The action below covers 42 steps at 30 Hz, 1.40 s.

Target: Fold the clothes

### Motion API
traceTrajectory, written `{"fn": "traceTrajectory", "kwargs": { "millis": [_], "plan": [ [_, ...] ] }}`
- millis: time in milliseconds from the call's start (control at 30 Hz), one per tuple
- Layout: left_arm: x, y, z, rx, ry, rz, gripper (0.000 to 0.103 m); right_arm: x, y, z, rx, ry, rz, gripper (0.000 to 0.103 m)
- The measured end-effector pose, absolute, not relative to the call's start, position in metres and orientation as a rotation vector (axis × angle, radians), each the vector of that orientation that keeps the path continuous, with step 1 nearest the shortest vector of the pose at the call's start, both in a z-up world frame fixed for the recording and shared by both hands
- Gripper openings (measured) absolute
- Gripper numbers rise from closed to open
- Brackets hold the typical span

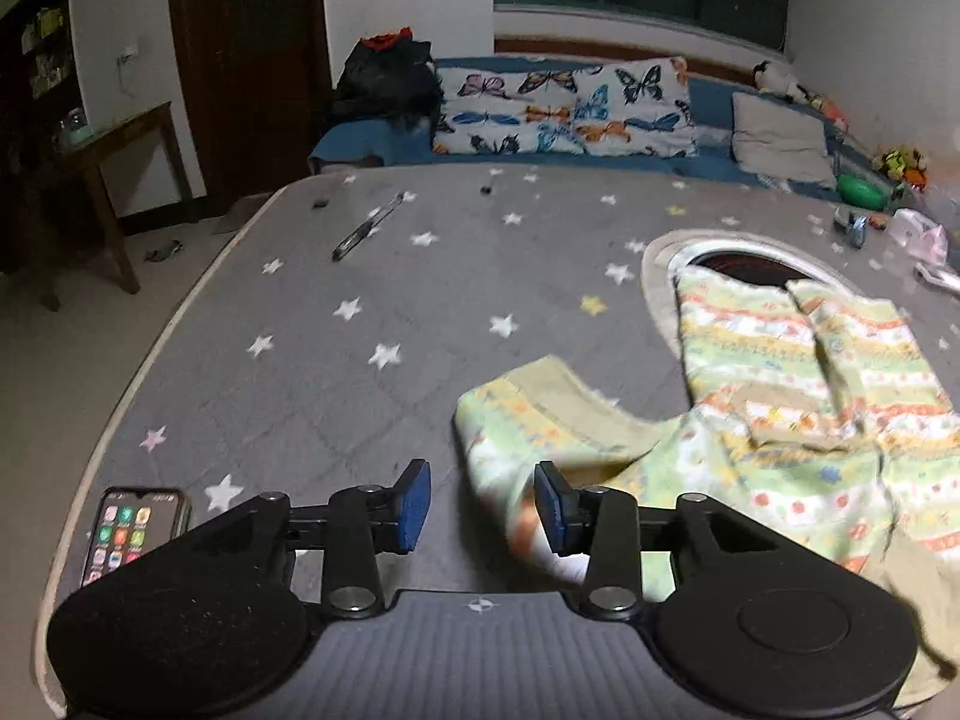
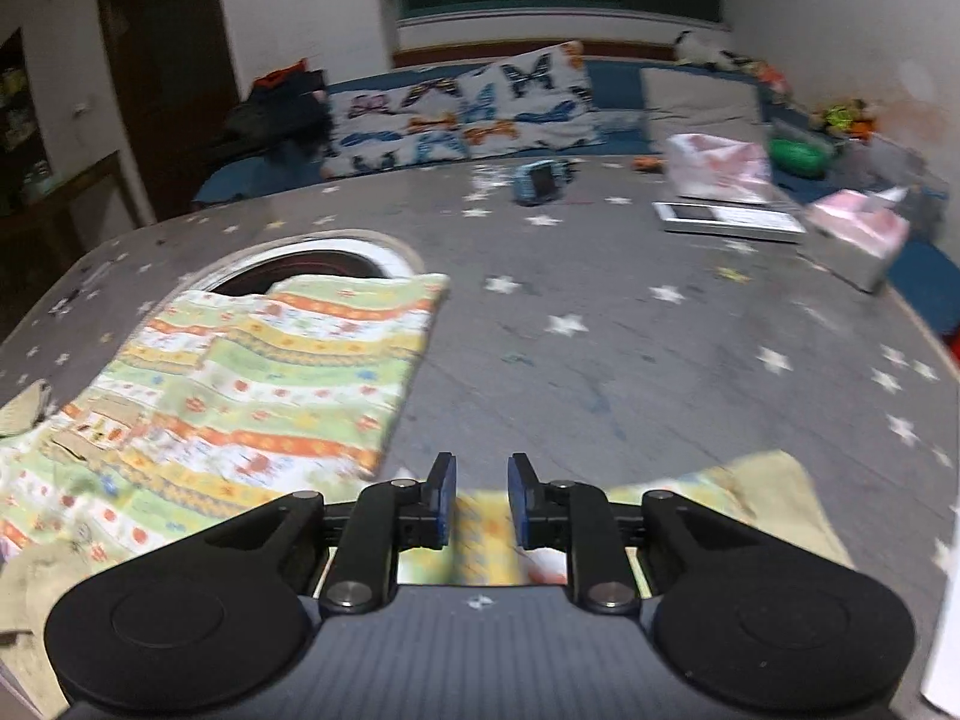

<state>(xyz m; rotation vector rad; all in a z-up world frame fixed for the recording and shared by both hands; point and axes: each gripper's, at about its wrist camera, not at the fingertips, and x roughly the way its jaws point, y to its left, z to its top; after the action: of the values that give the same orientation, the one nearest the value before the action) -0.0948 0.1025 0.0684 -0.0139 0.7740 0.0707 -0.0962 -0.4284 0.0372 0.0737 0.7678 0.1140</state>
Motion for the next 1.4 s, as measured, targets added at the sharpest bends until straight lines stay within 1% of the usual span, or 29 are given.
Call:
{"fn": "traceTrajectory", "kwargs": {
  "millis": [67, 133, 200, 333, 533, 633, 700, 767, 933, 1167, 1267, 1333, 1400],
  "plan": [
    [-0.09, 0.11, 0.068, -0.035, 0.775, 0.12, 0.045, -0.081, -0.421, 0.036, 0.07, 0.773, 0.136, 0.019],
    [-0.088, 0.119, 0.063, -0.053, 0.808, 0.181, 0.045, -0.07, -0.414, 0.035, 0.062, 0.776, 0.153, 0.021],
    [-0.077, 0.107, 0.063, -0.058, 0.807, 0.137, 0.045, -0.059, -0.41, 0.034, 0.065, 0.781, 0.167, 0.023],
    [-0.053, 0.082, 0.062, -0.064, 0.798, 0.033, 0.043, -0.032, -0.402, 0.031, 0.059, 0.789, 0.182, 0.023],
    [-0.017, 0.043, 0.062, -0.073, 0.784, -0.122, 0.043, 0.005, -0.391, 0.022, 0.048, 0.81, 0.179, 0.023],
    [0.016, 0.013, 0.054, -0.057, 0.794, -0.187, 0.045, 0.018, -0.388, 0.019, 0.053, 0.818, 0.179, 0.024],
    [0.037, -0.003, 0.048, -0.034, 0.793, -0.2, 0.045, 0.026, -0.388, 0.017, 0.06, 0.819, 0.179, 0.026],
    [0.057, -0.017, 0.042, -0.005, 0.794, -0.206, 0.045, 0.033, -0.388, 0.016, 0.061, 0.821, 0.179, 0.03],
    [0.089, -0.037, 0.028, 0.036, 0.816, -0.206, 0.045, 0.047, -0.388, 0.012, 0.057, 0.828, 0.175, 0.03],
    [0.111, -0.048, 0.015, 0.057, 0.847, -0.22, 0.045, 0.058, -0.391, 0.005, 0.064, 0.837, 0.18, 0.03],
    [0.115, -0.051, 0.011, 0.075, 0.852, -0.229, 0.041, 0.059, -0.389, 0.005, 0.058, 0.831, 0.188, 0.03],
    [0.115, -0.053, 0.01, 0.085, 0.848, -0.24, 0.034, 0.059, -0.387, 0.005, 0.052, 0.827, 0.195, 0.029],
    [0.117, -0.055, 0.009, 0.092, 0.846, -0.253, 0.022, 0.061, -0.385, 0.004, 0.05, 0.829, 0.205, 0.024]
  ]
}}
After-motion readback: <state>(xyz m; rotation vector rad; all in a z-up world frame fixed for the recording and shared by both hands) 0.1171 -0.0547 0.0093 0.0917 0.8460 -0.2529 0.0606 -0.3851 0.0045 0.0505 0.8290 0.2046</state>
